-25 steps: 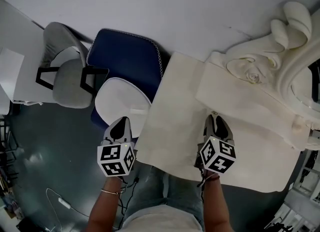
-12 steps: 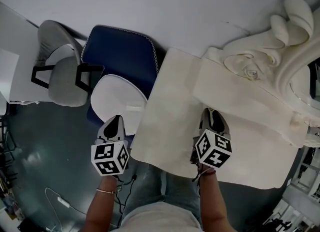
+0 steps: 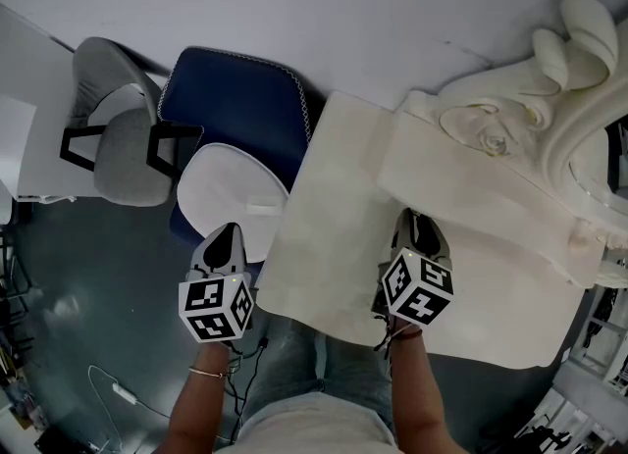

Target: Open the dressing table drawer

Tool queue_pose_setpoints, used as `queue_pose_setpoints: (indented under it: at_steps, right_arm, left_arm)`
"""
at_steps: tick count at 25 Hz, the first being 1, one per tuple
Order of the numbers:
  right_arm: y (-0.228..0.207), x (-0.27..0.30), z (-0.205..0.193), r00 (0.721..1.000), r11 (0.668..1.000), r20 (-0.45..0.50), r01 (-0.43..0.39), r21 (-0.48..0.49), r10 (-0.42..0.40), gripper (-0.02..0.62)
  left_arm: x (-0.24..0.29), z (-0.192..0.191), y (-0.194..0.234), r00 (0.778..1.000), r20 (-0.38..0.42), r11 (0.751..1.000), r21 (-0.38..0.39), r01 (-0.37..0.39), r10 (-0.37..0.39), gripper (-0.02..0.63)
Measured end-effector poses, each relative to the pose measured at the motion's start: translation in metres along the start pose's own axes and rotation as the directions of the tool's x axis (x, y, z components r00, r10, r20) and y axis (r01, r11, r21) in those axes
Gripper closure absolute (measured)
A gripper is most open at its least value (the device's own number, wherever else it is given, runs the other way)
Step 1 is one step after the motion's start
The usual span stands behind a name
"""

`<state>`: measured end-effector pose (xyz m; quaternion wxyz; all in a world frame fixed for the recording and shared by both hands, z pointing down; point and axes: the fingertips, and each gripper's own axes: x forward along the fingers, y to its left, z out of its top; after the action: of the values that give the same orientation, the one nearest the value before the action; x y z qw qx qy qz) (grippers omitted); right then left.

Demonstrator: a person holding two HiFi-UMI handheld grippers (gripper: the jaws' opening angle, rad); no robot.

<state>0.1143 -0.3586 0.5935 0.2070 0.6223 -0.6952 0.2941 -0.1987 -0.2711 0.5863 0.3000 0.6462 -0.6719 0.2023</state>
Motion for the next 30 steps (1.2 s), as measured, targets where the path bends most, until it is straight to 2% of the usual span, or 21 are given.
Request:
queue_pose_setpoints:
  at_steps: [30]
  right_arm:
    - [0.004,-0.011,-0.008,0.999,0.999,0.005,0.044,-0.014,-0.044,0.491]
  left_arm:
    - [-0.013,-0.002,0.016,1.000,0.015,1.000,-0.023,-0.013,0.014,0.586]
